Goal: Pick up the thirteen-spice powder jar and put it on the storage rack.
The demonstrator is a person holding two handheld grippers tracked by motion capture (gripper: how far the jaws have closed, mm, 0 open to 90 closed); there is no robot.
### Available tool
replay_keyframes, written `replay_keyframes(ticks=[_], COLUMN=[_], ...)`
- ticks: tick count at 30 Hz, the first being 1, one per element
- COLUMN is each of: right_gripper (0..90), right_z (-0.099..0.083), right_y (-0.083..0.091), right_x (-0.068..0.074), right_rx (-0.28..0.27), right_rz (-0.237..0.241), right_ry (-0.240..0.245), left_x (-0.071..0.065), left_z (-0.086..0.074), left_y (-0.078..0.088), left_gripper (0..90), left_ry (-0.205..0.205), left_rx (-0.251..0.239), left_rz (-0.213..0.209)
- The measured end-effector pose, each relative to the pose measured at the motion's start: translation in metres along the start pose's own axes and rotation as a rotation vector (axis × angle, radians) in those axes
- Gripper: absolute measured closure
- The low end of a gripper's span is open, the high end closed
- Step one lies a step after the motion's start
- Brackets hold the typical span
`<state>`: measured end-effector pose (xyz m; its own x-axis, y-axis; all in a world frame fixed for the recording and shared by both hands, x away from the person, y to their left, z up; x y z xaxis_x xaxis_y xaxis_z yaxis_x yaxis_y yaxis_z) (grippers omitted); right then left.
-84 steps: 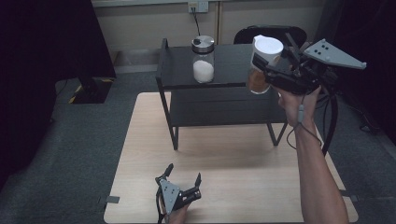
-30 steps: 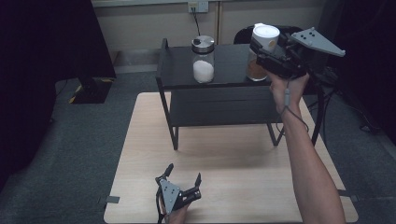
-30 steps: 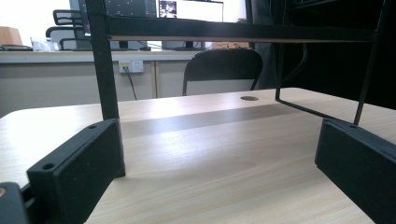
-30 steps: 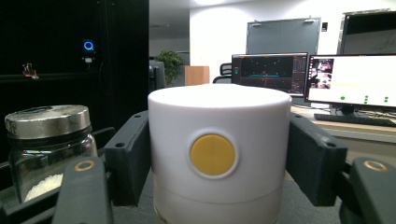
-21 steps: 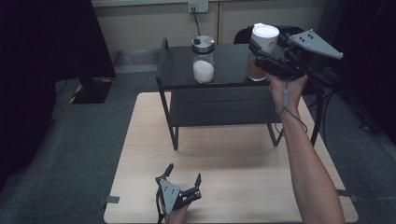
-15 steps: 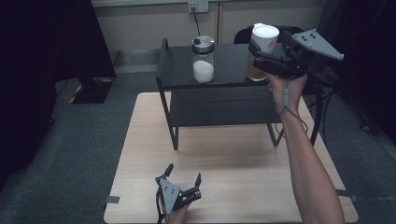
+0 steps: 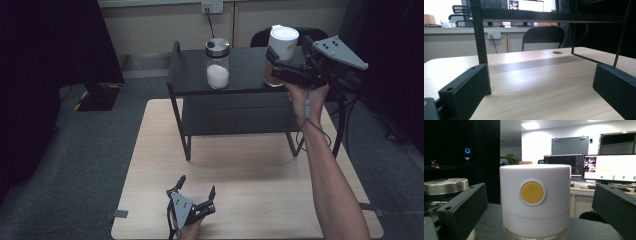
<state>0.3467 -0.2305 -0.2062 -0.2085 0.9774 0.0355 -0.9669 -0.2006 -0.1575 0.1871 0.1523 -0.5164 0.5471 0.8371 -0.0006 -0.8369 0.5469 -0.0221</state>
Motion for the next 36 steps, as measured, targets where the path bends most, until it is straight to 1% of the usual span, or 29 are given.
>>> replay_keyframes(ticks=[3, 5, 8, 11, 14, 21, 25, 28, 31, 36], right_gripper=[0.0, 0.0, 0.0, 0.0, 0.0, 0.0, 0.0, 0.0, 0.0, 0.0], right_z=[0.000, -0.002, -0.005, -0.008, -0.012, -0.023, -0.028, -0.031, -0.036, -0.041], right_y=[0.004, 0.006, 0.011, 0.016, 0.022, 0.036, 0.046, 0.052, 0.058, 0.066], right_x=[0.000, 0.002, 0.002, 0.002, 0.002, 0.003, 0.005, 0.003, 0.004, 0.005], right_rx=[0.003, 0.002, 0.005, 0.000, 0.002, -0.017, -0.025, -0.023, -0.029, -0.023], right_rz=[0.003, -0.009, -0.017, -0.018, -0.016, 0.003, 0.008, 0.030, 0.031, 0.026], right_ry=[0.004, 0.012, 0.010, 0.015, 0.016, 0.018, 0.030, 0.029, 0.029, 0.042], left_x=[0.000, 0.000, 0.000, 0.000, 0.000, 0.000, 0.000, 0.000, 0.000, 0.000], left_z=[0.000, 0.000, 0.000, 0.000, 0.000, 0.000, 0.000, 0.000, 0.000, 0.000], left_y=[0.000, 0.000, 0.000, 0.000, 0.000, 0.000, 0.000, 0.000, 0.000, 0.000], left_gripper=[0.2, 0.2, 0.2, 0.2, 0.2, 0.1, 0.1, 0.1, 0.2, 0.1], left_ry=[0.000, 0.000, 0.000, 0.000, 0.000, 0.000, 0.000, 0.000, 0.000, 0.000], left_rx=[0.000, 0.000, 0.000, 0.000, 0.000, 0.000, 0.000, 0.000, 0.000, 0.000], left_rz=[0.000, 0.000, 0.002, 0.002, 0.002, 0.002, 0.002, 0.002, 0.002, 0.002])
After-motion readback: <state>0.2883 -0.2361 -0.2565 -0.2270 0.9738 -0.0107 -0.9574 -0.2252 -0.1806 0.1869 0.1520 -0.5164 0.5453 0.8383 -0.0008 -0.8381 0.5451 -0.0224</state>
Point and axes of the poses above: each handheld gripper's, and its own axes: y roughly backward along the jaws, z roughly out of its top, x roughly to its left, the point moved 4 cm from there along -y, roughly forward along the jaws, and after that the axes turned 12 degrees about -z, right-handed, at the moved point
